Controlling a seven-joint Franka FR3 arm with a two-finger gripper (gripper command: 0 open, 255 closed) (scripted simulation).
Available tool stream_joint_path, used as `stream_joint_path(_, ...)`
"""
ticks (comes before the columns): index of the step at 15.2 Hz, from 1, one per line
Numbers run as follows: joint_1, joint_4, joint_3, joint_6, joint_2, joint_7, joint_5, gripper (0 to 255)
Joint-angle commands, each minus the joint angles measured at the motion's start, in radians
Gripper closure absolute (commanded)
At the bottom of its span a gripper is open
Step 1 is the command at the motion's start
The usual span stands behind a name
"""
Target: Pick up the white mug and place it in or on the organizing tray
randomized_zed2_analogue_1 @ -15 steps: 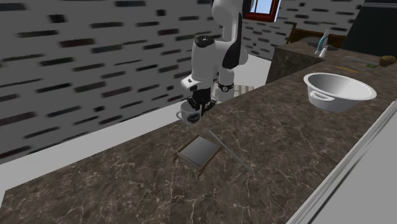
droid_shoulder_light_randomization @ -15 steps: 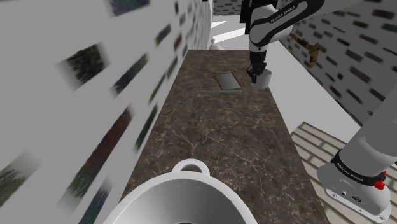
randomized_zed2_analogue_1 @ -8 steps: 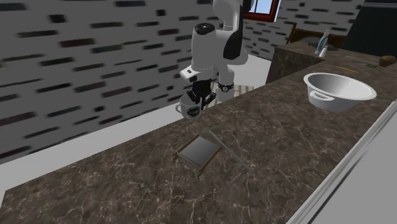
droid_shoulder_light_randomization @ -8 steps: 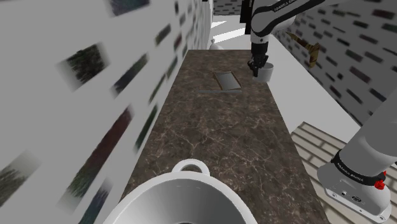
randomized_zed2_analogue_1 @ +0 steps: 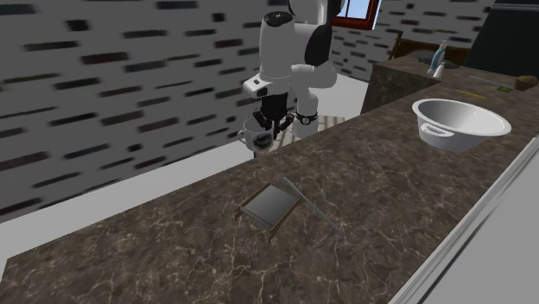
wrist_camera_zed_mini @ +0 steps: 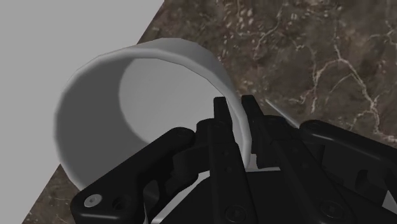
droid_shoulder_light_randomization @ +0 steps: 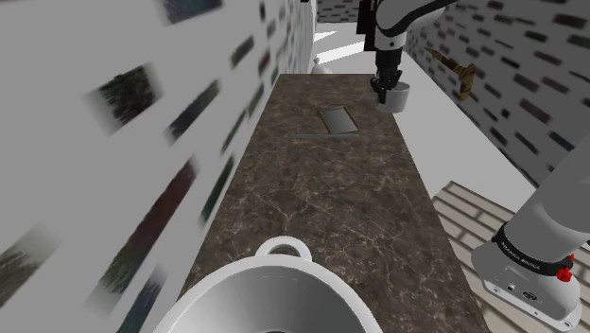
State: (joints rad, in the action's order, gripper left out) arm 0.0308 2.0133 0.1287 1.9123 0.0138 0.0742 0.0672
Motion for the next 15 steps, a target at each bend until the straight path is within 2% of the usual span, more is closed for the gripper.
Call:
stream_joint_path(1, -0.005, -0.053, -0.005, -0.023, -0.031, -0.006, -0.005, 255)
stream_joint_path(6, -0.023, -0.300, -0.024, -0.089, -0.215, -0.035, -0.030, 255)
stream_joint_path(10, -0.035, -0.542, -0.037, -0.168, -0.380, -0.056, -0.045, 255)
stream_joint_path(13, -0.040, -0.771, -0.045, -0.252, -0.525, -0.071, -0.055, 255)
stream_joint_path(15, -0.042, -0.970, -0.051, -0.331, -0.647, -0.080, -0.061, 255)
